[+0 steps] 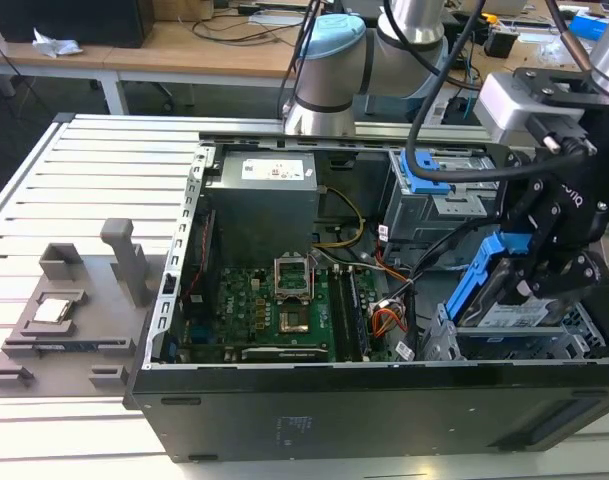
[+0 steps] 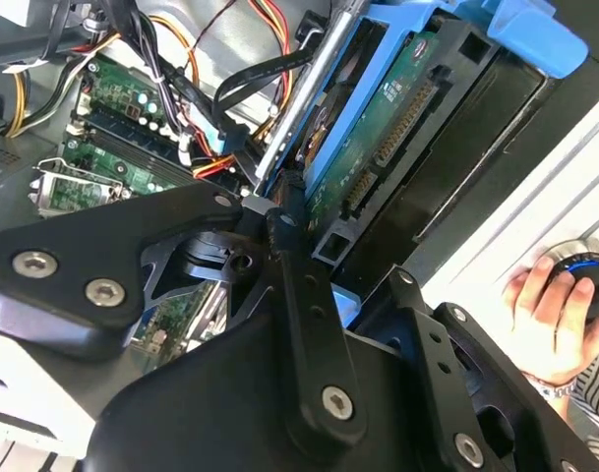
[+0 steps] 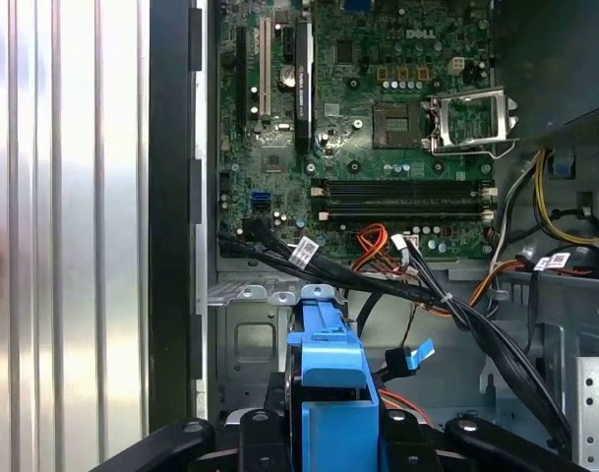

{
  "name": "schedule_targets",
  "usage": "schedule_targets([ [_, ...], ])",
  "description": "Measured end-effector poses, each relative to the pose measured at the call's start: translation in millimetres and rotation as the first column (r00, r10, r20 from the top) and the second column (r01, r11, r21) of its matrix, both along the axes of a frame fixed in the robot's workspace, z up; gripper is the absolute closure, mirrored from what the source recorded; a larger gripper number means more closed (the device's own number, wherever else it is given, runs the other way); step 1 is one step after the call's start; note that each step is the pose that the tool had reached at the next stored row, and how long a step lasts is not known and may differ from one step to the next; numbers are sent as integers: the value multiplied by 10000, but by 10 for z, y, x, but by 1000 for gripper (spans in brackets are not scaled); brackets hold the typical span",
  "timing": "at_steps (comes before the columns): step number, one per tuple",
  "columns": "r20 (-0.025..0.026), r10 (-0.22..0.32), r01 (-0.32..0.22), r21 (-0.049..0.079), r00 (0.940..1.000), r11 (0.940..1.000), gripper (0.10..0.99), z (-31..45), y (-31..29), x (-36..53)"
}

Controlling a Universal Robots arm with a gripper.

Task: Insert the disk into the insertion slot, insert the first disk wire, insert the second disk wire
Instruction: 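Insert the disk into the insertion slot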

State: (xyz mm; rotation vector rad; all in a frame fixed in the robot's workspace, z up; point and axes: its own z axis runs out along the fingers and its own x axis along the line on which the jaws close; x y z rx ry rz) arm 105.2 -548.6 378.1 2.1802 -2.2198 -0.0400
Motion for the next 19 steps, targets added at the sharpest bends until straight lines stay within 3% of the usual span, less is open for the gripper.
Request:
schedule_targets([
  [5, 0, 0, 0, 0, 10000, 10000, 722, -57, 0, 0],
  [12, 0, 0, 0, -1, 10000, 10000, 710, -60, 0, 0],
  [13, 0, 0, 0, 1, 10000, 10000, 647, -62, 0, 0],
  [17, 0, 0, 0, 0, 10000, 10000, 647, -63, 0, 0],
  [19, 0, 0, 0, 0, 10000, 10000, 792, -64, 0, 0],
])
